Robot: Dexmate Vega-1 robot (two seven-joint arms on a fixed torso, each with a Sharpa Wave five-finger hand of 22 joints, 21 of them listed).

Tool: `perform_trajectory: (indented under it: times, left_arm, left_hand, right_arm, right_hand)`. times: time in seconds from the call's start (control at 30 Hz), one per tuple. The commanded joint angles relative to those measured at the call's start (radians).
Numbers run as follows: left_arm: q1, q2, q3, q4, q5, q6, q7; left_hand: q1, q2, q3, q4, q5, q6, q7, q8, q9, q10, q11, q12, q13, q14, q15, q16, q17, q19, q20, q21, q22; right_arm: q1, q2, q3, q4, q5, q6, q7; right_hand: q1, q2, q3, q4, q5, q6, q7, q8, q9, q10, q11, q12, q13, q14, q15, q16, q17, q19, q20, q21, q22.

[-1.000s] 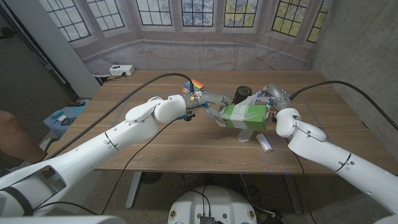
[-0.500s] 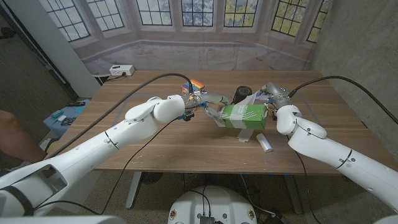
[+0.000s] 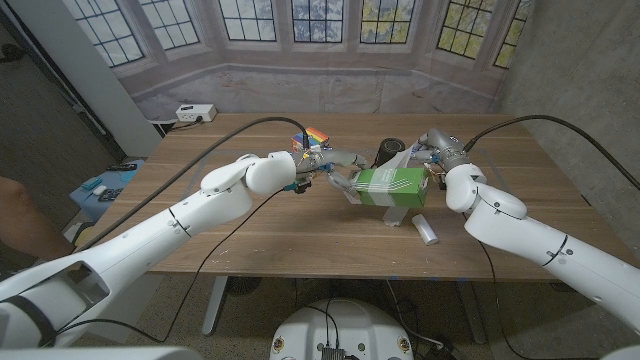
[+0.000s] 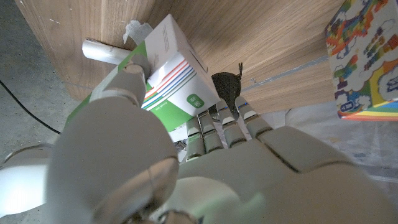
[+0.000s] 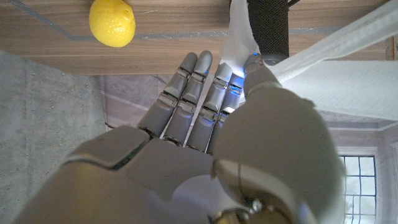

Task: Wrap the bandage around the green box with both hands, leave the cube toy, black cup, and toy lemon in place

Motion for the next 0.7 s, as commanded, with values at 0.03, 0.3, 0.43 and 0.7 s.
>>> perform_trajectory:
  times: [0.03,0.3,0.43,0.7]
  left_arm:
    - [-0.015,0.003,0.008,0.012,-0.01,-0.018,-0.025]
    - [-0.019,0.003,0.013,0.017,-0.01,-0.021,-0.037]
    - [-0.022,0.002,0.016,0.021,-0.011,-0.024,-0.043]
    - [-0.026,-0.002,0.02,0.027,-0.012,-0.031,-0.048]
  left_hand:
    - [-0.012,0.063,0.012,0.0,0.005,0.046,0.027,0.087,0.004,0.001,0.005,0.006,0.003,0.001,0.007,-0.002,0.002,0.0,-0.001,0.001,0.003]
    - [-0.013,0.062,0.012,0.0,0.005,0.044,0.027,0.087,0.005,0.001,0.006,0.006,0.003,0.001,0.007,-0.002,0.002,0.0,-0.002,0.001,0.003]
    - [-0.014,0.062,0.012,0.001,0.005,0.045,0.026,0.087,0.005,0.003,0.002,0.007,0.003,0.001,0.007,-0.002,0.002,0.0,-0.001,0.001,0.003]
    - [-0.015,0.063,0.013,0.002,0.005,0.044,0.028,0.087,0.005,0.002,0.003,0.007,0.003,0.001,0.007,-0.002,0.002,0.0,-0.001,0.001,0.003]
  right_arm:
    - [0.007,-0.008,0.002,-0.022,-0.026,0.006,0.011]
    - [0.007,-0.012,0.0,-0.048,-0.053,0.004,0.019]
    - [0.005,-0.017,0.0,-0.064,-0.064,0.0,0.027]
    - [0.0,-0.026,0.004,-0.093,-0.085,-0.01,0.041]
  right_hand:
    - [0.003,0.01,-0.003,-0.001,0.008,0.005,-0.005,-0.002,0.003,0.005,-0.005,0.007,0.003,0.013,-0.118,-0.002,0.005,-0.006,-0.033,0.002,0.002]
    - [0.002,0.01,-0.004,0.0,0.008,0.005,-0.004,-0.002,0.003,0.005,-0.005,0.006,0.002,0.012,-0.118,-0.005,0.006,-0.006,-0.033,0.003,0.002]
    - [0.002,0.01,-0.004,-0.001,0.008,0.006,-0.003,-0.001,0.003,0.004,-0.004,0.005,0.003,0.013,-0.118,-0.005,0.006,-0.006,-0.033,0.002,0.002]
    - [0.001,0.009,-0.005,0.0,0.008,0.005,-0.003,-0.002,0.003,0.004,-0.003,0.005,0.003,0.013,-0.118,-0.007,0.006,-0.006,-0.034,0.003,0.002]
